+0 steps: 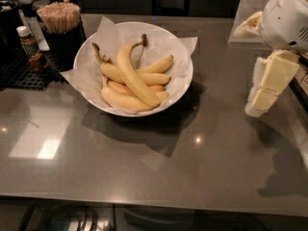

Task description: Pick banana from white bowl

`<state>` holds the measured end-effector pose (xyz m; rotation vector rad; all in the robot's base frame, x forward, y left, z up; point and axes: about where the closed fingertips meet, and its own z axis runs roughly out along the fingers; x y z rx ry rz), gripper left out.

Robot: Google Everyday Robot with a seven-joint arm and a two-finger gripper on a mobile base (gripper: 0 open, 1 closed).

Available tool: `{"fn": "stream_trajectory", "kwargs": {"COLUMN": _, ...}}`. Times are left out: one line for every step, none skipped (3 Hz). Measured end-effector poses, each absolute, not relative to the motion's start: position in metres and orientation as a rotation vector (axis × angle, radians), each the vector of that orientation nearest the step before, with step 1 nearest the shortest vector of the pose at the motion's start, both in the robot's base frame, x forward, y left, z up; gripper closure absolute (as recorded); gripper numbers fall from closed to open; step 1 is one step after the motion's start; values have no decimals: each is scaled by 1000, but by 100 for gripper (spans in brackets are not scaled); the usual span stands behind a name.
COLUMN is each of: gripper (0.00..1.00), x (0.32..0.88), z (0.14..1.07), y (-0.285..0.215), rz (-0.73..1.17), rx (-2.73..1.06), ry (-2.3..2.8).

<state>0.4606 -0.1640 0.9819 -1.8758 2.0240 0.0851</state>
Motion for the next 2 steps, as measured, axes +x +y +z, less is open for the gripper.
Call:
{"fn": "stream_trajectory", "kwargs": {"gripper": 0, "x": 470, "z": 994, "y": -123, "rz": 209, "rx": -1928, "ry": 1878}}
{"fn": "stream_trajectory", "kwargs": {"gripper": 0, "x": 477, "z": 1003, "y": -88, "rz": 304, "rx": -1940, "ry": 1769}}
